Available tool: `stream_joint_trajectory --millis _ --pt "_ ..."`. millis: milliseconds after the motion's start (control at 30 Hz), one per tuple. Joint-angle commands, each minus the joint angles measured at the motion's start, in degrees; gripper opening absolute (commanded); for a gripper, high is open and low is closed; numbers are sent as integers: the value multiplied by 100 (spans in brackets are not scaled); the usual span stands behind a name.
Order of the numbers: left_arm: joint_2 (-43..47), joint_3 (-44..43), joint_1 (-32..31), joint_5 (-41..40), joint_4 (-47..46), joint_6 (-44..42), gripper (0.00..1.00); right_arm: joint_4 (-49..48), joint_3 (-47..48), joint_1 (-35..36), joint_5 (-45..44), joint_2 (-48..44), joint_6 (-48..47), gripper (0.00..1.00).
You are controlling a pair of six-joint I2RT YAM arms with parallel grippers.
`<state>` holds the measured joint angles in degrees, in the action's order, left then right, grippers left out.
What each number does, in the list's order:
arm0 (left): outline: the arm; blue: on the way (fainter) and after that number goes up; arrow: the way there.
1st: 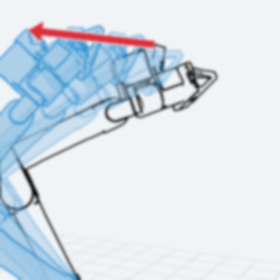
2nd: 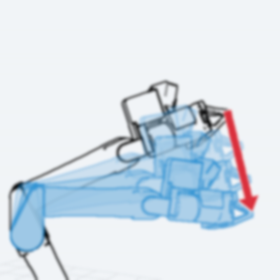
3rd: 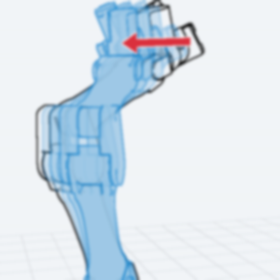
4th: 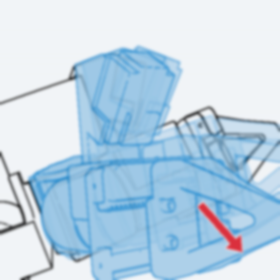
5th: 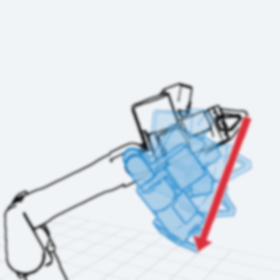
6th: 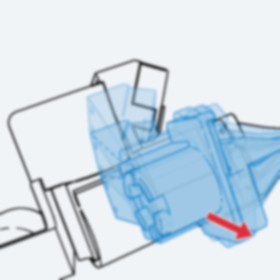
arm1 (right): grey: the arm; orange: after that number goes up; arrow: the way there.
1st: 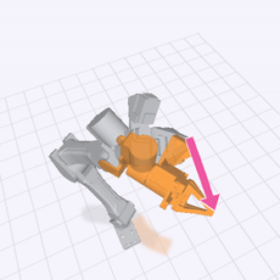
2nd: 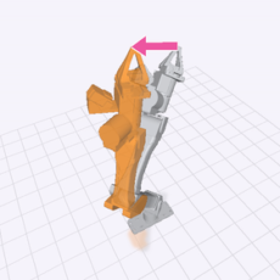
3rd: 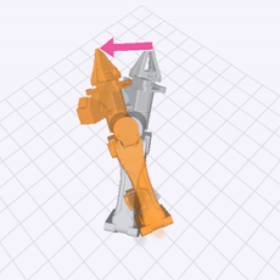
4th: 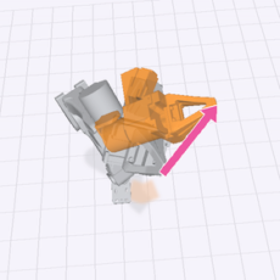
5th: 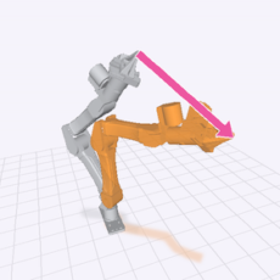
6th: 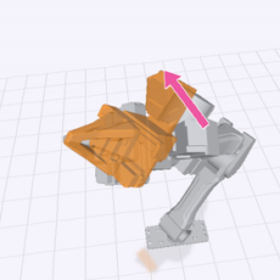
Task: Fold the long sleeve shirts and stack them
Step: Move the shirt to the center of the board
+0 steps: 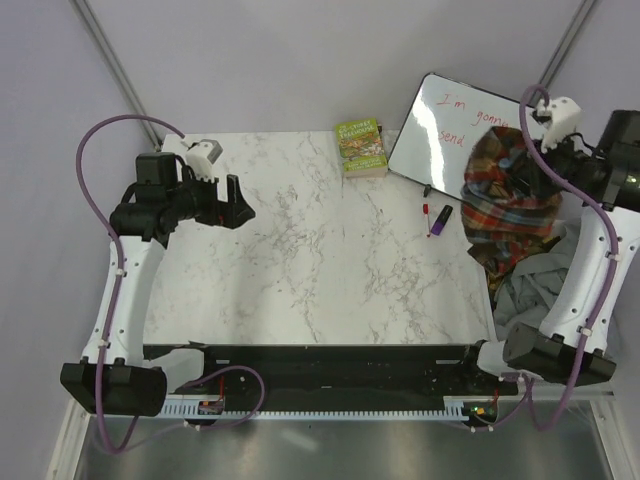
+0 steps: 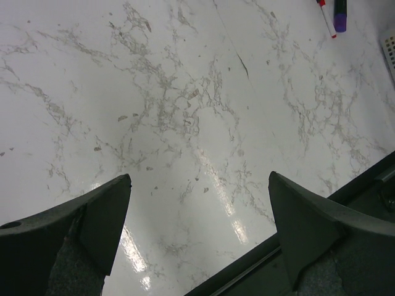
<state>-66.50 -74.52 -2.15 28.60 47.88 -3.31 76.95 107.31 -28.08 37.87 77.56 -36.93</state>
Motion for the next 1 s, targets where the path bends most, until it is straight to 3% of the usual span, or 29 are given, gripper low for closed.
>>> stream_joint_trajectory --millis 0,33,133,333,467,500,533,600,667,767,800,833,867,900,967 --pt "-126 -536 188 -109 -77 497 99 -1099 677 1755 846 295 2262 0" --pt "-152 -589 406 -74 -77 603 99 -1825 721 2075 793 312 2565 0" --pt "-328 -809 994 268 -86 892 99 -2734 1125 3306 696 663 3366 0" --pt "-434 -1003 1945 980 -103 1069 99 -3124 2020 5117 197 1682 3455 0" --pt "-495 -1020 2219 1200 -94 1131 99 -3675 2734 6128 -78 2386 3682 0" --pt "-487 -1021 2254 1218 -94 1148 99 -4061 2578 6243 -17 2387 4015 0" --pt "-487 -1029 2315 1236 -112 1192 99 -5048 2437 6235 62 2343 4436 0" --pt "-495 -1029 2342 1306 -121 1201 99 -5811 2016 6227 28 2176 5211 0" --pt "-522 -1038 2351 1376 -130 1131 99 -6103 1577 6192 -25 1870 5397 0" --pt "-531 -995 2351 1455 -147 737 99 -6262 -336 5832 -52 1203 5442 3" --pt "-522 -951 2351 1464 -173 588 99 -6349 -1473 5500 27 1052 5494 31" --pt "-513 -898 2351 1490 -174 334 99 -6446 -2015 5288 167 929 5477 57" --pt "-531 -758 2351 1560 -165 9 99 -6412 -2499 5095 229 754 5486 90" --pt "-522 -670 2351 1578 -139 -212 99 -6298 -3252 4719 247 691 5320 98" --pt "-496 -320 2342 1517 -60 -888 99 -5790 -3767 4365 370 524 4925 98"
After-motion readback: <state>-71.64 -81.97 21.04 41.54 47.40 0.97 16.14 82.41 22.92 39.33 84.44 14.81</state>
